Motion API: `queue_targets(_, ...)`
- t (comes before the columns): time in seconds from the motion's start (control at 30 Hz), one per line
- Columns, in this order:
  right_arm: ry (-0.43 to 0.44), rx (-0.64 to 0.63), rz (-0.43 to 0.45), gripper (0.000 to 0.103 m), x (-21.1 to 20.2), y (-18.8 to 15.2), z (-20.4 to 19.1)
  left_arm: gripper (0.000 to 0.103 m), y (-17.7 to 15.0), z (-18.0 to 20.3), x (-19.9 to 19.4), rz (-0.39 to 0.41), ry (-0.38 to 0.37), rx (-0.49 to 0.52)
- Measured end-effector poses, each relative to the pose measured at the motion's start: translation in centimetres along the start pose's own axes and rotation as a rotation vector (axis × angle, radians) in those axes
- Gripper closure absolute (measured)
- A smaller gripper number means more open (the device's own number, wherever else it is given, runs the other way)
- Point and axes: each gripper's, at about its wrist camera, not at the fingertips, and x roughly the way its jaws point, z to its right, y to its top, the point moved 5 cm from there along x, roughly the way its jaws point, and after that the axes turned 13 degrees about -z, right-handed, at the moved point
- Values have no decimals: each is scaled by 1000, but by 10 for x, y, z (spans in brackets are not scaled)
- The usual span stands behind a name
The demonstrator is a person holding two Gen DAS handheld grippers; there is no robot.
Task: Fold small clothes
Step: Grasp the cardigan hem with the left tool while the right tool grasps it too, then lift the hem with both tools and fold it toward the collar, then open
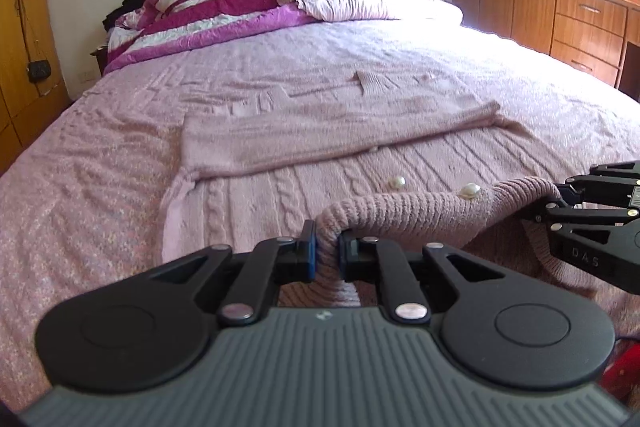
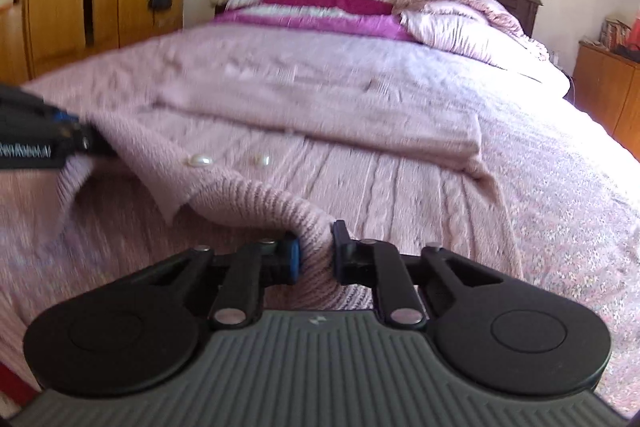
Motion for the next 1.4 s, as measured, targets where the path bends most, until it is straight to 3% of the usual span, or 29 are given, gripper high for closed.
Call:
queue_targets(0.6,177,196,139,91,-14,73,26,91,68,-17,-16,110,-13,-46)
queue_targets(0.9,185,209,222,91,-3,135,41,91,124,-28,-6,195,2,-53)
queue_targets(1.03,179,203,251,91,12,160,47,91,150,-33,18,209,32,-45)
queue_targets(1.4,119,209,152,91,115,211,60,91,181,-45,128,113,82,-40)
